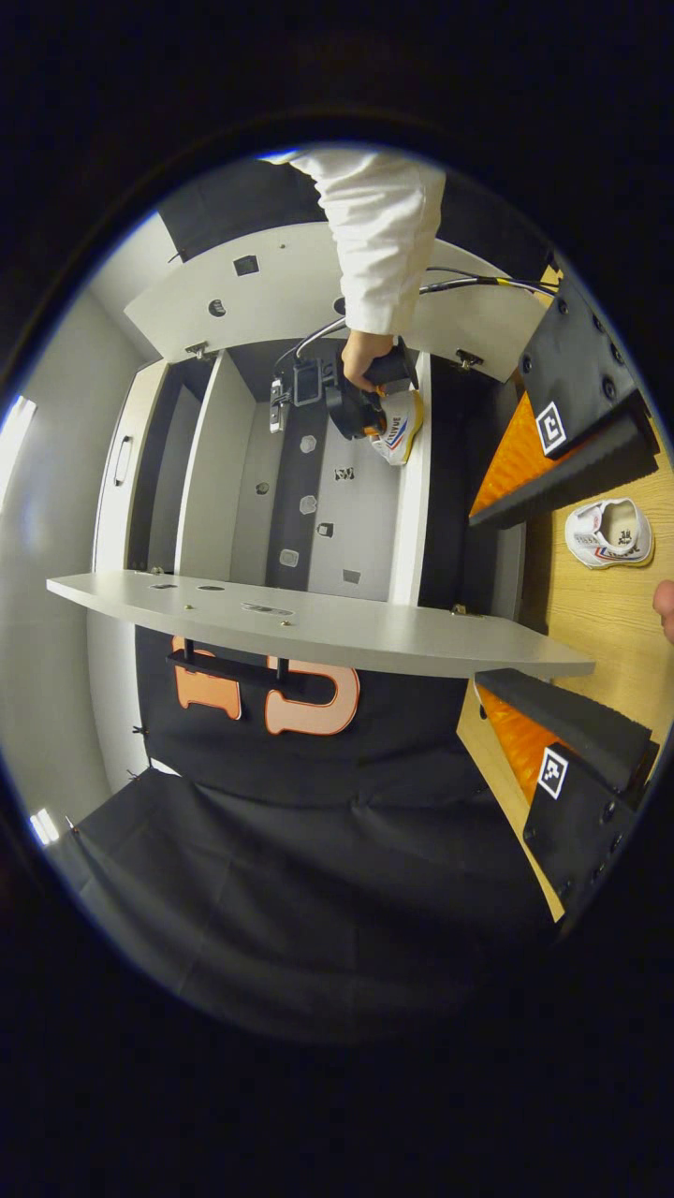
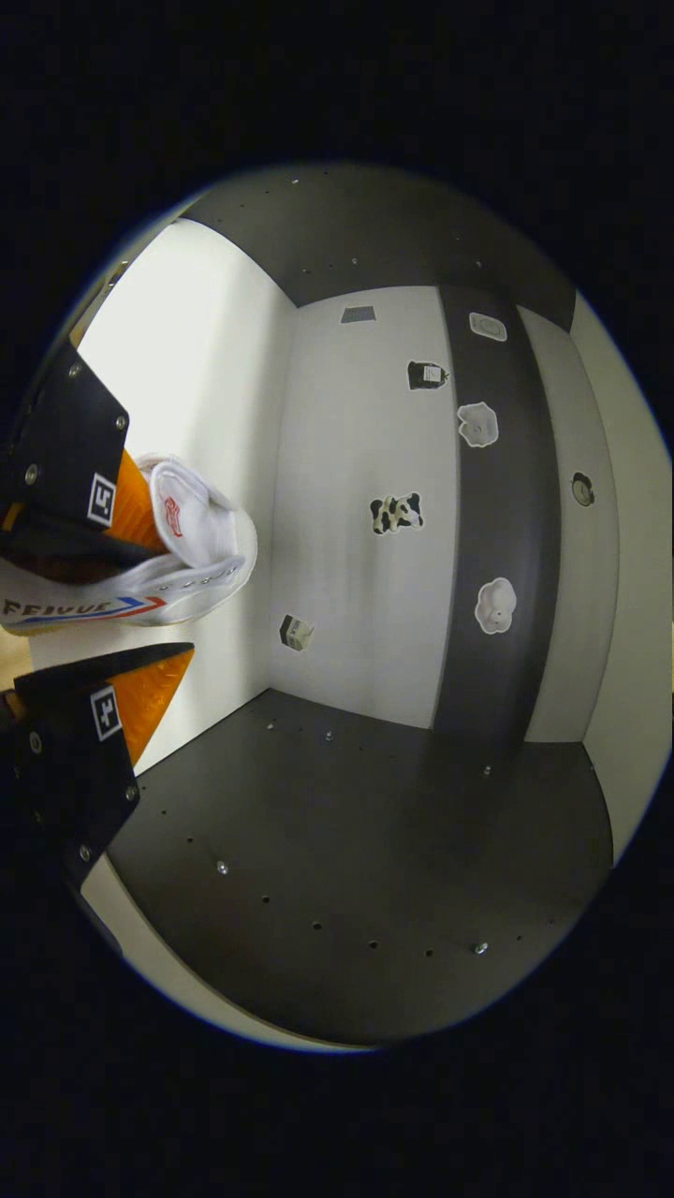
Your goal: Grab one shoe with the right hand and put it into the shoe cabinet, grab the other shoe with the left hand and put it into the shoe cabinet; then close the right door with the right hand and the left door with the left hand.
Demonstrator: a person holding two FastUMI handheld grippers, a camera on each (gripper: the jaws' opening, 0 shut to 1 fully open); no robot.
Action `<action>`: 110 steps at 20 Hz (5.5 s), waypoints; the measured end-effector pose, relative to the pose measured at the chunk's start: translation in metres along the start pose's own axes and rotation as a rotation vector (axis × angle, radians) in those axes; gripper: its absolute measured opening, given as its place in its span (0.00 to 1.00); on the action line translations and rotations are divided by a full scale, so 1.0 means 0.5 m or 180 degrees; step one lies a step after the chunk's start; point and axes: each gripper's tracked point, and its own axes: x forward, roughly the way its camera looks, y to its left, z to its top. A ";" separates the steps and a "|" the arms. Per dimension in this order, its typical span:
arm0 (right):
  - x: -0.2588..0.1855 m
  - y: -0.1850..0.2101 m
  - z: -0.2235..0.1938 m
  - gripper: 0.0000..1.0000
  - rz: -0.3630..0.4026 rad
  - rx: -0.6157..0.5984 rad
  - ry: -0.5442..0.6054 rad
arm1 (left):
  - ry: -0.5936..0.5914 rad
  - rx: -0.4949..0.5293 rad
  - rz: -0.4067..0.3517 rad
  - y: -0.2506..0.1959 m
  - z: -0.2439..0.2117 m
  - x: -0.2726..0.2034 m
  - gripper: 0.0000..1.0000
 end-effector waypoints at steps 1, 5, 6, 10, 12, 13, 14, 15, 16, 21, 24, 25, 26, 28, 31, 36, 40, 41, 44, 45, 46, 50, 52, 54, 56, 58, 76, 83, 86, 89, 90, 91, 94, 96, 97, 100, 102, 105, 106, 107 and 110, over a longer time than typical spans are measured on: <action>-0.016 -0.008 0.006 0.56 0.0018 -0.0032 -0.0057 | -0.0005 -0.0006 -0.0014 -0.002 0.001 0.001 0.98; -0.112 -0.019 0.019 0.78 0.0236 -0.0018 -0.0304 | -0.0054 -0.0008 -0.0092 -0.012 0.006 0.008 0.98; -0.141 -0.020 0.023 0.81 0.0292 -0.0005 -0.0389 | -0.0065 -0.0005 -0.0112 -0.014 0.007 0.008 0.98; -0.278 -0.031 0.017 0.93 0.0422 0.0030 -0.0741 | -0.0061 0.0020 -0.0219 -0.026 0.008 0.009 0.98; -0.351 -0.029 -0.005 0.93 0.0552 0.0113 -0.0871 | -0.0041 0.0035 -0.0278 -0.034 0.007 0.007 0.98; -0.382 -0.029 -0.018 0.94 0.0615 0.0155 -0.0902 | -0.0034 0.0047 -0.0308 -0.038 0.006 0.007 0.98; -0.417 -0.034 -0.035 0.94 0.0681 0.0202 -0.0945 | -0.0028 0.0061 -0.0337 -0.041 0.006 0.006 0.97; -0.447 -0.037 -0.054 0.94 0.0729 0.0227 -0.0976 | -0.0027 0.0072 -0.0365 -0.045 0.006 0.006 0.98; -0.473 -0.047 -0.072 0.93 0.0737 0.0260 -0.1016 | -0.0028 0.0081 -0.0394 -0.049 0.006 0.006 0.97; -0.589 -0.098 -0.209 0.93 0.0796 0.0606 -0.1089 | 0.0031 0.0134 -0.0513 -0.070 -0.001 0.000 0.97; -0.624 -0.142 -0.299 0.93 0.0644 0.0638 -0.1153 | 0.0139 0.0140 -0.0566 -0.082 -0.015 -0.009 0.98; -0.634 -0.154 -0.326 0.93 0.0600 0.0640 -0.1166 | 0.0171 0.0139 -0.0579 -0.084 -0.018 -0.013 0.97; -0.643 -0.163 -0.348 0.93 0.0561 0.0657 -0.1175 | 0.0190 0.0148 -0.0586 -0.086 -0.020 -0.013 0.98; -0.662 -0.181 -0.367 0.93 0.0503 0.0674 -0.1245 | 0.0225 0.0182 -0.0578 -0.082 -0.023 -0.008 0.98; -0.697 -0.198 -0.381 0.93 0.0406 0.0544 -0.1409 | 0.0468 0.0221 -0.0589 -0.070 -0.066 -0.003 0.97; -0.761 -0.158 -0.402 0.93 0.0544 0.0411 -0.1540 | 0.1697 0.0264 -0.0818 -0.044 -0.325 -0.006 0.98; -0.796 -0.136 -0.424 0.93 0.0558 0.0239 -0.1574 | 0.2241 0.0454 -0.0695 -0.006 -0.481 -0.011 0.99; -0.802 -0.133 -0.429 0.93 0.0559 0.0221 -0.1574 | 0.2349 0.0421 -0.0711 -0.012 -0.501 -0.014 0.99; -0.805 -0.143 -0.443 0.93 0.0494 0.0248 -0.1530 | 0.2532 0.0300 -0.0726 -0.021 -0.529 -0.010 0.99; -0.804 -0.148 -0.444 0.93 0.0472 0.0272 -0.1523 | 0.2538 0.0312 -0.0700 -0.018 -0.534 0.002 0.99; -0.803 -0.154 -0.445 0.93 0.0435 0.0283 -0.1518 | 0.2527 0.0339 -0.0665 -0.016 -0.547 0.015 0.99; -0.798 -0.181 -0.442 0.93 0.0284 0.0293 -0.1528 | 0.2417 0.0351 -0.0568 -0.014 -0.581 0.090 0.99; -0.793 -0.197 -0.446 0.93 0.0175 0.0298 -0.1509 | 0.2323 0.0329 -0.0596 -0.020 -0.587 0.122 0.99; -0.791 -0.206 -0.452 0.93 0.0099 0.0296 -0.1475 | 0.2276 0.0345 -0.0656 -0.030 -0.594 0.139 0.98; -0.785 -0.208 -0.453 0.93 0.0075 0.0298 -0.1457 | 0.2219 0.0357 -0.0661 -0.029 -0.596 0.151 0.96; -0.780 -0.208 -0.452 0.93 0.0064 0.0300 -0.1443 | 0.2176 0.0315 -0.0622 -0.025 -0.594 0.151 0.94; -0.742 -0.158 -0.434 0.93 0.0318 0.0245 -0.1471 | 0.1368 0.0024 -0.0056 -0.018 -0.156 0.068 0.11; -0.746 -0.137 -0.427 0.93 0.0430 0.0229 -0.1519 | 0.0911 -0.0052 -0.0372 -0.095 0.138 0.212 0.11; -0.760 -0.147 -0.421 0.89 0.0372 0.0266 -0.1561 | 0.0751 0.0080 -0.0414 -0.130 0.212 0.348 0.11; -0.772 -0.163 -0.421 0.93 0.0259 0.0312 -0.1566 | 0.0873 0.0152 -0.0432 -0.169 0.228 0.491 0.11; -0.776 -0.168 -0.424 0.93 0.0221 0.0319 -0.1560 | 0.0941 0.0229 -0.0429 -0.179 0.220 0.534 0.11; -0.779 -0.173 -0.425 0.93 0.0186 0.0325 -0.1558 | 0.1012 0.0303 -0.0410 -0.185 0.210 0.574 0.11; -0.785 -0.195 -0.429 0.93 0.0081 0.0336 -0.1540 | 0.1293 0.0423 -0.0324 -0.196 0.150 0.676 0.11; -0.789 -0.208 -0.434 0.93 0.0019 0.0338 -0.1511 | 0.1518 0.0443 -0.0253 -0.194 0.106 0.718 0.11; -0.789 -0.216 -0.437 0.93 -0.0014 0.0328 -0.1498 | 0.1607 0.0412 -0.0211 -0.191 0.088 0.730 0.11; -0.790 -0.237 -0.436 0.93 -0.0107 0.0301 -0.1480 | 0.1720 0.0373 -0.0149 -0.181 0.065 0.746 0.11; -0.789 -0.245 -0.437 0.93 -0.0123 0.0339 -0.1486 | 0.1716 0.0460 -0.0170 -0.181 0.068 0.749 0.11; -0.782 -0.247 -0.439 0.94 -0.0110 0.0362 -0.1478 | 0.1758 0.0445 -0.0155 -0.181 0.060 0.745 0.22; -0.778 -0.248 -0.438 0.93 -0.0101 0.0363 -0.1480 | 0.1747 0.0419 -0.0139 -0.176 0.061 0.745 0.29; -0.776 -0.247 -0.433 0.93 -0.0079 0.0358 -0.1483 | 0.1754 0.0398 -0.0106 -0.172 0.061 0.742 0.30; -0.777 -0.244 -0.428 0.94 -0.0031 0.0342 -0.1511 | 0.1709 0.0497 -0.0080 -0.165 0.068 0.733 0.40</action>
